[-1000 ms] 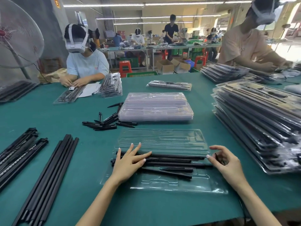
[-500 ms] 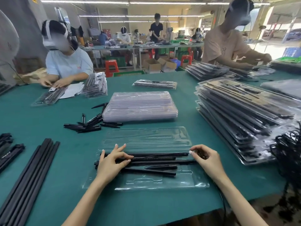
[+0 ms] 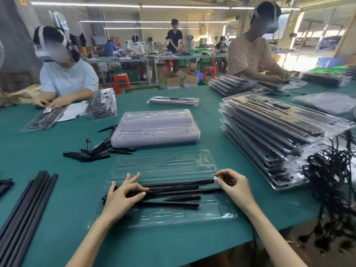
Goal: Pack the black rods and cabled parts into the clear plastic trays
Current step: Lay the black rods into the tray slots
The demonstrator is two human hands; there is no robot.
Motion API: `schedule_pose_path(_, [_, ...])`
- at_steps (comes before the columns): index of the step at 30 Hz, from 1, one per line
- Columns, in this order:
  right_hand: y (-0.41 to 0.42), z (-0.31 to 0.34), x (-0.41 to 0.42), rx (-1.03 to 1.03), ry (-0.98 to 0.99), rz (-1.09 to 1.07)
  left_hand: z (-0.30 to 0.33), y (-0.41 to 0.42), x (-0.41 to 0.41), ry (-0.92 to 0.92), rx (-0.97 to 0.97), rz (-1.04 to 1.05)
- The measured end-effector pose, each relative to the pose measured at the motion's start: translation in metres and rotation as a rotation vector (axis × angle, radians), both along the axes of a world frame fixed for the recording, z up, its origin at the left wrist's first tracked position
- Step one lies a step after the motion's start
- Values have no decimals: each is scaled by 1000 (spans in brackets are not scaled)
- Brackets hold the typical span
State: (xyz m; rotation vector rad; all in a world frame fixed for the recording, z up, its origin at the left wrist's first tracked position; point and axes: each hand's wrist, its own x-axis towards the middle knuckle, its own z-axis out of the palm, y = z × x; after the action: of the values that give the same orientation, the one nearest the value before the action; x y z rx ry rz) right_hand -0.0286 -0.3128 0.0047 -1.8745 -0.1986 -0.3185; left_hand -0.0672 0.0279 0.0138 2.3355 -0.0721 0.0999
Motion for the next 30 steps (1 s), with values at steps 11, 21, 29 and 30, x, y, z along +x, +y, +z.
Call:
schedule_pose_path(11, [6,10,9,-461,173,-62,11,-19,-2,-142,158,86])
schedule_pose_path(21, [-7,14,3,-446,147,141,0,-64,16,-12,505,-194])
schedule_pose_path(29, [0,3,-1,-351,-3,-11,-11,-61,20,64,655,-227])
schedule_pose_path(30, [0,1,-1,-338,-13,-35,-11,-60,21,71,648,-234])
